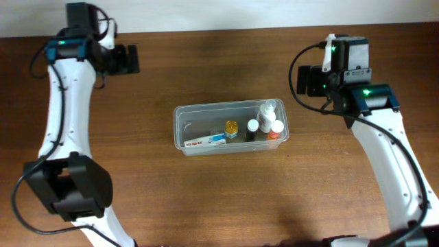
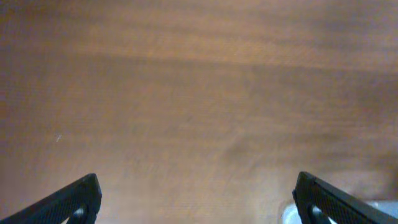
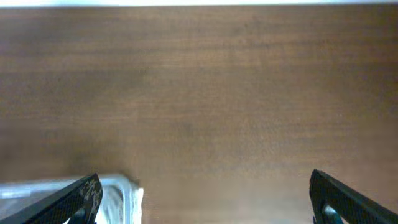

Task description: Pack container

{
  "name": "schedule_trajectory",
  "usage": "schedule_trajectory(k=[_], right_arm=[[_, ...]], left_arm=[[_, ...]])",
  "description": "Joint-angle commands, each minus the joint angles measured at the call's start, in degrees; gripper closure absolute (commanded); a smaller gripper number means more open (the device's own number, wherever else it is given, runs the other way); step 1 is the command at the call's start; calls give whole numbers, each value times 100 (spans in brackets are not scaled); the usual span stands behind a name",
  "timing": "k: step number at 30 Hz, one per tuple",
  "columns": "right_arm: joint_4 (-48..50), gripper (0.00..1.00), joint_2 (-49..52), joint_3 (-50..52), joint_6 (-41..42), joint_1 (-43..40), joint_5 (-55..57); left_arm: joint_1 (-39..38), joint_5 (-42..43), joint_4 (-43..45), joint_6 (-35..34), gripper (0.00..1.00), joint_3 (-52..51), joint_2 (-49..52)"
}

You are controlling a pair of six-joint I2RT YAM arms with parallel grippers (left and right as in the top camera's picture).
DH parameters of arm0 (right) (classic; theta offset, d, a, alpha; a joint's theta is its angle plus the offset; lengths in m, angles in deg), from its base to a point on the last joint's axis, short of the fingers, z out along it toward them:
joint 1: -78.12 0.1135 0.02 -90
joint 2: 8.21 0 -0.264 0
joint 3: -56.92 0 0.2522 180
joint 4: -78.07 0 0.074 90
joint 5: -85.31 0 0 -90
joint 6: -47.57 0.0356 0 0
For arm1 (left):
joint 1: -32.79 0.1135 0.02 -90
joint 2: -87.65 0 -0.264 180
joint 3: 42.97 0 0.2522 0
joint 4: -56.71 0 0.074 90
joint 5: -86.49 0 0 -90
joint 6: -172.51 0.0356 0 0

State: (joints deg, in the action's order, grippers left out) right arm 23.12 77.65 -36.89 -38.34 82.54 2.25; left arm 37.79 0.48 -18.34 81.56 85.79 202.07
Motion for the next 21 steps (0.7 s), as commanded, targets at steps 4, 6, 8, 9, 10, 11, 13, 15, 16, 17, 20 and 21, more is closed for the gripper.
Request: schedule_trajectory(k=[4, 6, 8, 9, 10, 11, 13, 15, 16, 17, 20, 21], right_arm=[[-682, 1, -1137, -94, 221, 4, 125], [-837, 2, -1386, -35, 236, 4, 125], [-1064, 2, -1641, 28, 236, 4, 125], [-1202, 2, -1768, 66, 236, 4, 125], [-1283, 2, -1849, 96, 236, 4, 125], [-1368, 2, -1954, 146, 236, 4, 125], [-1530, 2, -2256, 348, 236, 4, 122], [-1600, 2, -2529, 553, 240, 4, 105], [-1631, 2, -2702, 680, 295, 4, 105], [-1657, 2, -2883, 822, 382, 4, 105], [-1805, 2, -3528, 1283, 575, 4, 105], [-1873, 2, -3792, 1453, 645, 4, 103]], left_arm=[[271, 98, -459, 133, 1, 122, -870], [238, 96, -573, 184, 1, 79, -1073], [216, 98, -623, 184, 1, -127, -1399], [214, 98, -621, 184, 1, -282, -1578], [214, 96, -603, 184, 1, -413, -1709], [214, 103, -560, 184, 1, -645, -1930], [214, 120, -426, 184, 1, -1207, -2415], [214, 129, -267, 184, 1, -1882, -2997], [214, 149, -205, 186, 1, -2144, -3237], [214, 227, -107, 212, 1, -2540, -3595], [214, 522, 164, 413, 1, -3622, -4664], [214, 542, 236, 435, 1, -3989, -5062]])
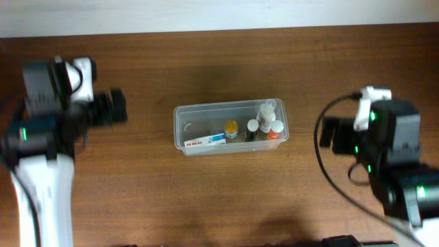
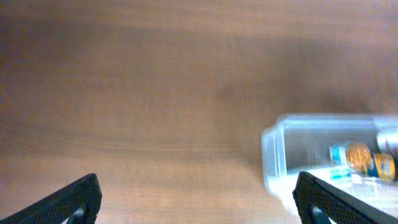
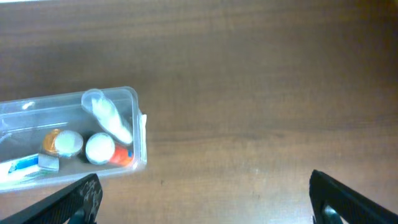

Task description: Pack container

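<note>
A clear plastic container [image 1: 177, 129] lies in the middle of the brown table. In it lie a flat white box [image 1: 204, 141], a yellow-capped bottle [image 1: 232, 127], a dark bottle with a white cap [image 1: 252, 128], an orange bottle [image 1: 276, 130] and a white bottle [image 1: 267, 110]. My left gripper [image 1: 116, 108] hangs open and empty well left of the container; its wrist view shows the container's left end [image 2: 273, 155]. My right gripper [image 1: 330, 135] is open and empty to the right of it, and the container's right end [image 3: 142, 134] shows in that wrist view.
Bare brown tabletop [image 1: 226, 199] surrounds the container on all sides. The table's far edge meets a white wall [image 1: 219, 14] at the back. Nothing else stands on the table.
Both arms have drawn back toward the near side. The left gripper has moved away from the far left corner, the right gripper away from the container's far right. The container and its contents are unchanged.
</note>
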{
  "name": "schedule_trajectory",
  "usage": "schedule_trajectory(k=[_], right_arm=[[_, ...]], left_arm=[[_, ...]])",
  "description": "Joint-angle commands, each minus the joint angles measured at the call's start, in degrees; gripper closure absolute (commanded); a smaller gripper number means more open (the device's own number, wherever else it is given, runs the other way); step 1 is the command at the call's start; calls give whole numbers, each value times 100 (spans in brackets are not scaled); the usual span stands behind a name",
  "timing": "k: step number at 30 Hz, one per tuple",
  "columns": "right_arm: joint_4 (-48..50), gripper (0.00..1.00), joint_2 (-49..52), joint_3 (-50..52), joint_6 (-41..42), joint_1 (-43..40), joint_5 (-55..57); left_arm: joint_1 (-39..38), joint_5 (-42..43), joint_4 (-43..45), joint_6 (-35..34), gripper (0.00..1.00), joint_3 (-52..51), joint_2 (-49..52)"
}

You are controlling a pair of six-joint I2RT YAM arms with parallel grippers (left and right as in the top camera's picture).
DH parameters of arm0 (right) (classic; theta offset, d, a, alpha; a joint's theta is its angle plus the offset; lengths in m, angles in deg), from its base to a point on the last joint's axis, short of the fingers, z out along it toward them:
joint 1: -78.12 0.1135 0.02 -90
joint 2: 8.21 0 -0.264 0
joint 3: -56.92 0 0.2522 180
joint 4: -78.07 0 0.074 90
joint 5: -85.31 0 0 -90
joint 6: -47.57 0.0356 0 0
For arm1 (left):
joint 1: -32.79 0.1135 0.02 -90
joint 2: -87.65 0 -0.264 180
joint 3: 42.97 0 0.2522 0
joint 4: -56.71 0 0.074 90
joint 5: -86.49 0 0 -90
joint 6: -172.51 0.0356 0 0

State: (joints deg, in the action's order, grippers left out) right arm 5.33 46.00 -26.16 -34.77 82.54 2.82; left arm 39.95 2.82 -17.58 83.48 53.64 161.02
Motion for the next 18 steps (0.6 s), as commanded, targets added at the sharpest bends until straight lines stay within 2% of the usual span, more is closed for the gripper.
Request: schedule_trajectory(k=[1, 6, 10, 13, 18], right_arm=[[-173, 2, -883, 535, 341, 4, 48], [-525, 2, -1969, 1073, 339, 4, 50], [-763, 2, -2535, 1165, 339, 4, 52], [-944, 2, -2743, 1165, 337, 4, 50], [-973, 2, -2745, 1165, 337, 4, 50]], left_arm=[[-2, 310, 210, 258, 1, -1086, -1322], [-2, 306, 264, 254, 1, -2343, -3198], [-2, 291, 260, 254, 1, -2804, -4271], [-2, 293, 201, 254, 1, -2868, -4774], [-2, 291, 131, 254, 1, -2868, -4922]])
